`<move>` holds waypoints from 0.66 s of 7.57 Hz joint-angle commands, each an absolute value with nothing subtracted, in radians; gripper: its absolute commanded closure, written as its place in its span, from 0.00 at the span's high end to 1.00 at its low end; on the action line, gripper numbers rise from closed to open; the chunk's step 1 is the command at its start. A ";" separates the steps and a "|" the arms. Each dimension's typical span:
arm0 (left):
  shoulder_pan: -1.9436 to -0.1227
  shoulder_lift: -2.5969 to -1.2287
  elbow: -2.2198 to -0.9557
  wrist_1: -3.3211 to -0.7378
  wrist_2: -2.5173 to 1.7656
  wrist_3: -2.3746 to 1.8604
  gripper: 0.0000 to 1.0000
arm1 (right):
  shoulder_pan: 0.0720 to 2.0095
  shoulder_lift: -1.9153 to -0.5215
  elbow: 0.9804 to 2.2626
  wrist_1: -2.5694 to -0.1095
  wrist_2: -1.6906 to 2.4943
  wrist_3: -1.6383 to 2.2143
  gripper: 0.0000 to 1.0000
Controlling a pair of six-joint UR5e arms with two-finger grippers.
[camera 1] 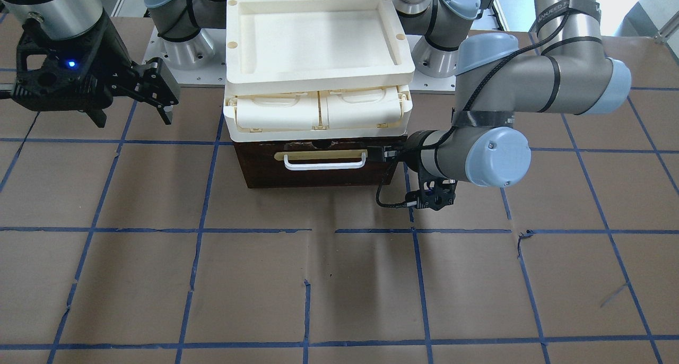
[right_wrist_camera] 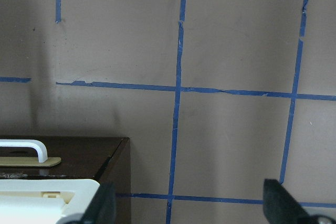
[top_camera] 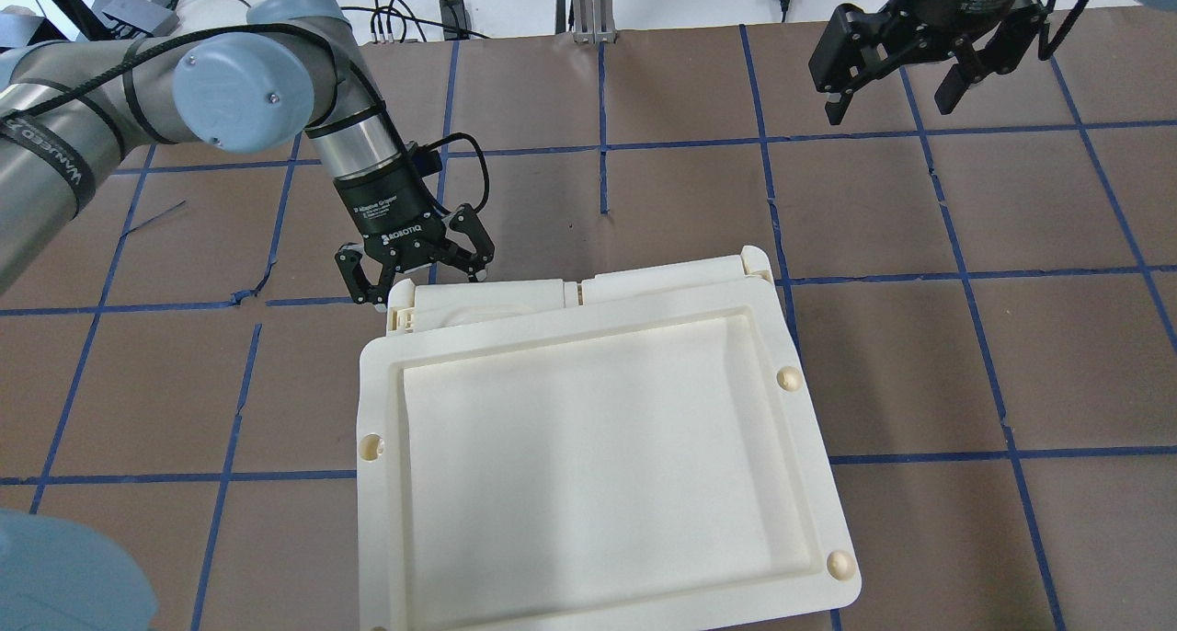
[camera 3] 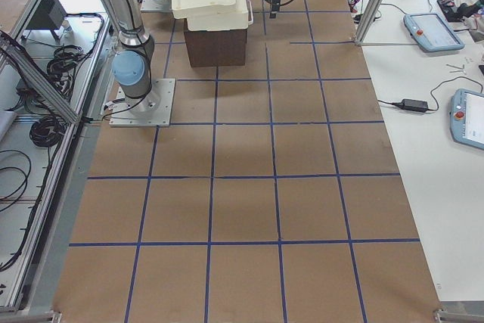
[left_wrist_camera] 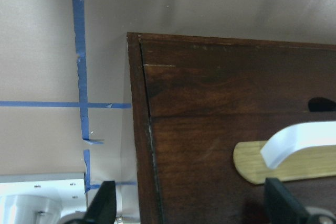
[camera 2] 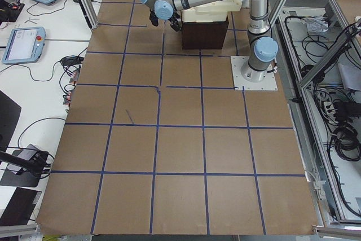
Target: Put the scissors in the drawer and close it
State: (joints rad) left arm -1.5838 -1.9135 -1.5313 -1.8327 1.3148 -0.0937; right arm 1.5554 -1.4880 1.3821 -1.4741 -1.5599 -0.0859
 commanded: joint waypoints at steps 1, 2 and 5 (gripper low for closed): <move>-1.577 -1.878 -1.456 -1.673 1.441 -0.074 1.00 | 1.554 -1.488 1.382 -1.474 -1.560 -0.086 1.00; -1.572 -1.853 -1.416 -1.648 1.507 0.028 1.00 | 1.555 -1.488 1.382 -1.474 -1.560 -0.086 1.00; -1.502 -1.692 -1.420 -1.635 1.580 0.069 1.00 | 1.558 -1.491 1.365 -1.474 -1.559 -0.048 1.00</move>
